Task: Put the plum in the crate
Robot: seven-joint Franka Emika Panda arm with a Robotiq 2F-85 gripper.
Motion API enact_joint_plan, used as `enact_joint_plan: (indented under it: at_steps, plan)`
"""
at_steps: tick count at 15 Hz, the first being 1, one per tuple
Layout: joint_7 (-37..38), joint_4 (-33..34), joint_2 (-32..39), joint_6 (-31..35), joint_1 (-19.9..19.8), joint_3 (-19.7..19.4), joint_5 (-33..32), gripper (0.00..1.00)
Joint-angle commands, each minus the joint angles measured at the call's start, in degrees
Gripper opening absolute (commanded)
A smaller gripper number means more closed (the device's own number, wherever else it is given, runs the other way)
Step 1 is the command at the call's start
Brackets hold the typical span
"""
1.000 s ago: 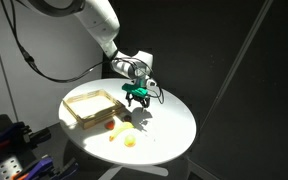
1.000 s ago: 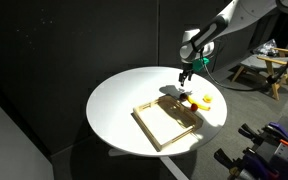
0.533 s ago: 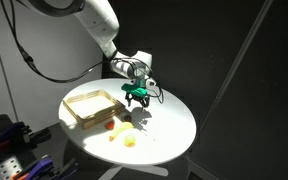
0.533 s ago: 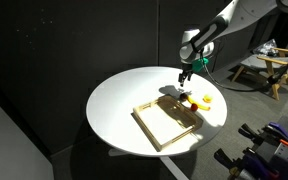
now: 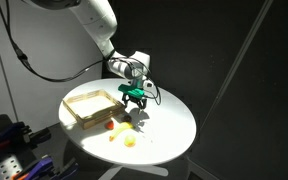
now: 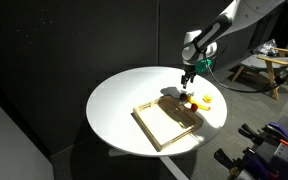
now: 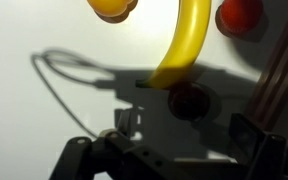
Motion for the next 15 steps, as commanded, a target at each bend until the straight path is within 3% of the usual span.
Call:
enact_joint_plan:
  at_steps: [1,15]
  plan:
    - [-1.0,-5.2,-4.4,0.6,-0.4,0.5,-1.4,1.00]
    - [0.1,-4.6,-3.1,0.5,-0.5,0.6,-0.6,1.00]
